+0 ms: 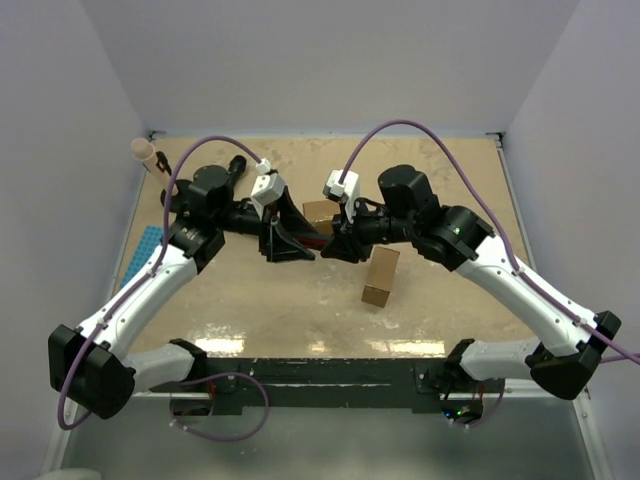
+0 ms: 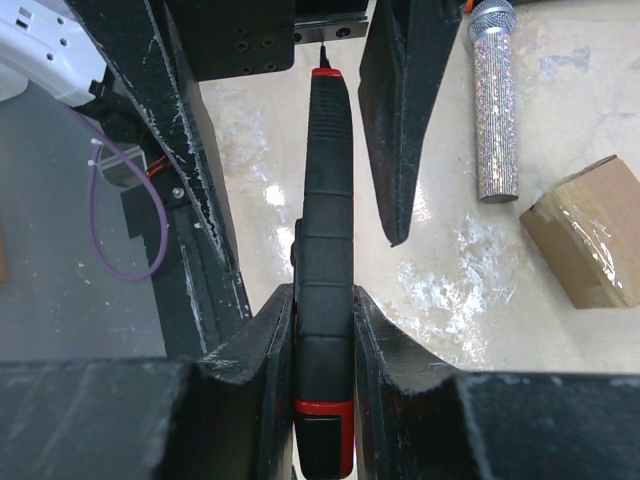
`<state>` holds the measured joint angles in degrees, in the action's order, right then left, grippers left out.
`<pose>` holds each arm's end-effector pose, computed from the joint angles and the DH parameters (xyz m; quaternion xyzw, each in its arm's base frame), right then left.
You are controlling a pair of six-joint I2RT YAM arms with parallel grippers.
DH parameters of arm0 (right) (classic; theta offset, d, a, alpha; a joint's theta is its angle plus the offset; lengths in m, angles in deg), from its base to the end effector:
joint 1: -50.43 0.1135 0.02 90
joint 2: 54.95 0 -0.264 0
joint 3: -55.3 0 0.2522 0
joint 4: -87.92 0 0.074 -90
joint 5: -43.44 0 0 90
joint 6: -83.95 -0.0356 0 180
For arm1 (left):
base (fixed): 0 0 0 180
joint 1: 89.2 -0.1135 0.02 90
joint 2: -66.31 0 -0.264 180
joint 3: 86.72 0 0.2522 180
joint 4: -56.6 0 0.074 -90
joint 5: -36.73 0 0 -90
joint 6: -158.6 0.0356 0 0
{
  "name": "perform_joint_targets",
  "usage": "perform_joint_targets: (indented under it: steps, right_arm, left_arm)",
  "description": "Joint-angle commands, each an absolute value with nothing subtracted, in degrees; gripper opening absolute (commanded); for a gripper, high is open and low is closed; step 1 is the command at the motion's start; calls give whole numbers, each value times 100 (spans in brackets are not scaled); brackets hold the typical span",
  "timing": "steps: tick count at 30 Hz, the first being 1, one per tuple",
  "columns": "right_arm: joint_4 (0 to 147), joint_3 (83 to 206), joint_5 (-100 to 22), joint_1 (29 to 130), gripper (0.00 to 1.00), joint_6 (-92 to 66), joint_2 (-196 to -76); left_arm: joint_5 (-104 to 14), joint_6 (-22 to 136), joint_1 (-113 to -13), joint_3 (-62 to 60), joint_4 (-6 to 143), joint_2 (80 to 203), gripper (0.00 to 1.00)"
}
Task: Unpack the express box
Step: Pick up the knife at the center of the board.
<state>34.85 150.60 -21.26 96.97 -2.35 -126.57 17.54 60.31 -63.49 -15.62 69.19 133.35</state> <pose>0.1680 0.1994 0.4132 -0.4577 0.7158 0.3558 0.3893 0.2137 -0.1402 0.3617 0.4672 0.5532 -0.5753 0.3803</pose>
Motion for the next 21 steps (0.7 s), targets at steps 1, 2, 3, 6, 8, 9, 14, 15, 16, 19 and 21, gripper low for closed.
perform_joint_targets:
  steps: [1,2,3,6,8,9,14,15,16,19,21]
  right_arm:
    - [3848,15361,-2037,9692,0,-148,-12438]
    - [3848,15361,-2037,9683,0,-148,-12430]
    - [3839,15361,-2054,9692,0,-148,-12438]
    - [3848,15370,-2055,9692,0,-148,-12412]
    - [3839,15378,-2055,9692,0,-157,-12403]
    - [3839,15379,-2055,9692,0,-166,-12403]
    - [3979,15308,-2089,9692,0,-236,-12368]
    - [4040,15282,-2107,9692,0,-262,-12325]
    - [4206,15204,-2116,9692,2,-341,-12298]
    - [4654,14975,-2169,9683,29,-561,-12166]
    - [4910,14834,-2195,9692,36,-877,-12079]
  left_arm:
    - [1959,6139,-6371,-1548,6816,13407,54]
    - [1994,6139,-6371,-1548,6825,13468,50]
    - [1995,6148,-6371,-1539,6833,13486,42]
    - [1977,6209,-6371,-1530,6921,13469,28]
    - [1942,6280,-6371,-1513,6974,13451,21]
    - [1942,6289,-6371,-1513,6992,13451,17]
    - [1854,6096,-6362,-1521,6878,13451,0]
    - [1845,5939,-6371,-1548,6756,13442,0]
    - [1793,5859,-6371,-1557,6694,13442,0]
    - [1679,5569,-6371,-1671,6421,13390,0]
    - [1652,5289,-6371,-1793,6080,13363,0]
